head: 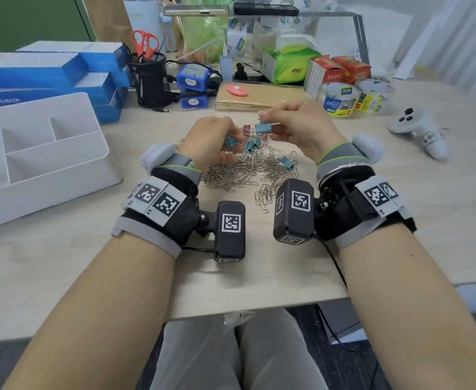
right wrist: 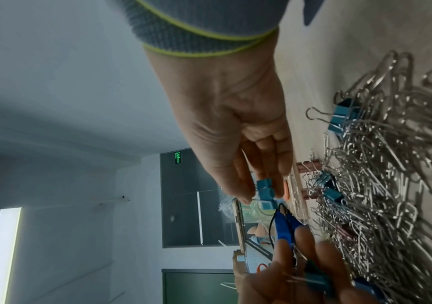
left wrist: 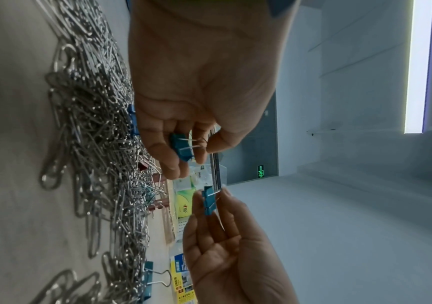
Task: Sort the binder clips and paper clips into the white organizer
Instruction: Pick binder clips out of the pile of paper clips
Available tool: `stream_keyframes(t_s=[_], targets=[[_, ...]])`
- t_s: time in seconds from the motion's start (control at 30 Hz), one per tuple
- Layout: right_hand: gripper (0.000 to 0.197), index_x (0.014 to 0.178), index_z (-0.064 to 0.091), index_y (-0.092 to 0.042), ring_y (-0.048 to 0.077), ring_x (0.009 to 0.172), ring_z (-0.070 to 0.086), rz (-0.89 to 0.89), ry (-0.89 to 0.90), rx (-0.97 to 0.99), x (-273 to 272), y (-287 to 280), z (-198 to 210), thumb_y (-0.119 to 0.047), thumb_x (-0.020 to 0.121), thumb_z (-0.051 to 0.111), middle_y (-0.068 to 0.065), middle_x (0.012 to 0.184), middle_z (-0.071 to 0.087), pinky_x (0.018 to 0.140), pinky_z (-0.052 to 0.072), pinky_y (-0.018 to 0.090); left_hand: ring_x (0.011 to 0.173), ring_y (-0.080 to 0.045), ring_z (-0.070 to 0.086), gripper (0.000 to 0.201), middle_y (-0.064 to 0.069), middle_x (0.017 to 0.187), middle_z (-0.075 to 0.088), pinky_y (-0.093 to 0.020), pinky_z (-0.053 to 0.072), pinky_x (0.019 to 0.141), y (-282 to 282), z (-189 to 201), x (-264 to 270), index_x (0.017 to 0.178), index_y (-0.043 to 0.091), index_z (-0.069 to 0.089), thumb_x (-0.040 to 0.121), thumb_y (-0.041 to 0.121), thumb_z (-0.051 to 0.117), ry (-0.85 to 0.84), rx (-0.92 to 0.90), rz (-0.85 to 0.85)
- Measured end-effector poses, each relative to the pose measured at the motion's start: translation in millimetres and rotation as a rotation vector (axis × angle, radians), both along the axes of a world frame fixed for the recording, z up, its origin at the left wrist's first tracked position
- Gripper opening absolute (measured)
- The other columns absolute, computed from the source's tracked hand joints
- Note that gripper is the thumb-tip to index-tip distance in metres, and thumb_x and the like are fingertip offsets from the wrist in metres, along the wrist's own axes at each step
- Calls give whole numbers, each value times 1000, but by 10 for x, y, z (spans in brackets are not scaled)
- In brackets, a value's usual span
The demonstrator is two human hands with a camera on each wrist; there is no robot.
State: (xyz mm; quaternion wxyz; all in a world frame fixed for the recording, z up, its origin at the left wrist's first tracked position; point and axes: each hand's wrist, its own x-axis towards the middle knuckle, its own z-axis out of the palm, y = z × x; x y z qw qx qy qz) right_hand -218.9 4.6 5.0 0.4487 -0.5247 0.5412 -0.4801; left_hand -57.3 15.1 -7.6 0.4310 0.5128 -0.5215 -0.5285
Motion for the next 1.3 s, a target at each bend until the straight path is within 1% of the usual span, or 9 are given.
stream_keyframes(t_s=[0.1, 0.23, 0.43, 0.57, 0.63, 0.8, 0.9, 1.03, 1.3], targets=[[11, 71, 67, -17, 9, 63, 59, 4, 89, -41, 25, 29, 16, -19, 75, 77, -1, 76, 68, 51, 43, 16, 62, -12, 47, 14, -1, 78, 48, -22, 42, 53, 30, 14, -46, 90, 15, 52, 96, 20, 40, -30, 43, -64], [12, 69, 69, -23, 7, 60, 47, 90, 219, -59, 44, 121, 50, -21, 79, 73, -8, 61, 60, 49, 32, 16, 66, -9, 46, 34, 1, 84, 43, -21, 51, 55, 92, -51, -104, 111, 12, 51, 97, 42, 44, -148, -66, -273], [31, 88, 74, -20, 9, 73, 54, 7, 258, -19, -21, 227, 97, -46, 88, 58, -4, 91, 71, 62, 39, 22, 58, -7, 45, 26, 4, 71, 49, -15, 44, 47, 34, -76, -37, 95, 9, 58, 99, 31, 46, -175, -184, -163], [41, 109, 67, 0, 4, 62, 46, -203, 439, 39, -219, 182, -6, -31, 82, 70, 3, 89, 62, 54, 36, 18, 54, -5, 49, 24, 4, 75, 60, -11, 40, 40, 23, -132, 2, 83, 15, 61, 98, 29, 49, -224, -151, -149], [52, 115, 62, 5, 11, 72, 56, -214, 519, 117, -279, 169, -65, -28, 77, 75, 6, 90, 66, 62, 45, 23, 54, -3, 51, 22, 4, 78, 64, -11, 39, 39, 8, -134, 20, 90, 12, 64, 97, 28, 51, -231, -167, -98], [30, 89, 65, -2, 21, 84, 55, -187, 668, 257, -294, 191, -117, -27, 77, 77, 10, 93, 60, 68, 43, 29, 45, 6, 52, 19, 1, 85, 66, -9, 37, 37, -15, -143, 48, 101, 8, 65, 97, 21, 52, -255, -207, -15], [26, 90, 73, 0, 13, 81, 57, -211, 468, 101, -271, 197, -114, -21, 76, 77, 9, 90, 67, 69, 44, 21, 42, 7, 50, 27, 5, 79, 65, -10, 36, 36, -17, -129, 53, 112, 0, 64, 97, 19, 51, -271, -207, 2], [12, 74, 66, -17, 0, 65, 49, -186, 306, 58, -238, 244, -44, -23, 79, 74, -9, 71, 60, 55, 36, 15, 53, -2, 49, 33, 5, 76, 62, -12, 34, 39, -13, -104, 45, 131, 15, 51, 98, 15, 49, -190, -153, 13], [17, 68, 62, -23, 9, 72, 53, -102, 255, 59, -135, 225, 20, -27, 81, 72, -8, 79, 65, 59, 39, 23, 50, -9, 35, 26, -1, 73, 50, -10, 20, 35, 2, -61, 34, 76, 14, 55, 95, 10, 38, -71, 98, 36]])
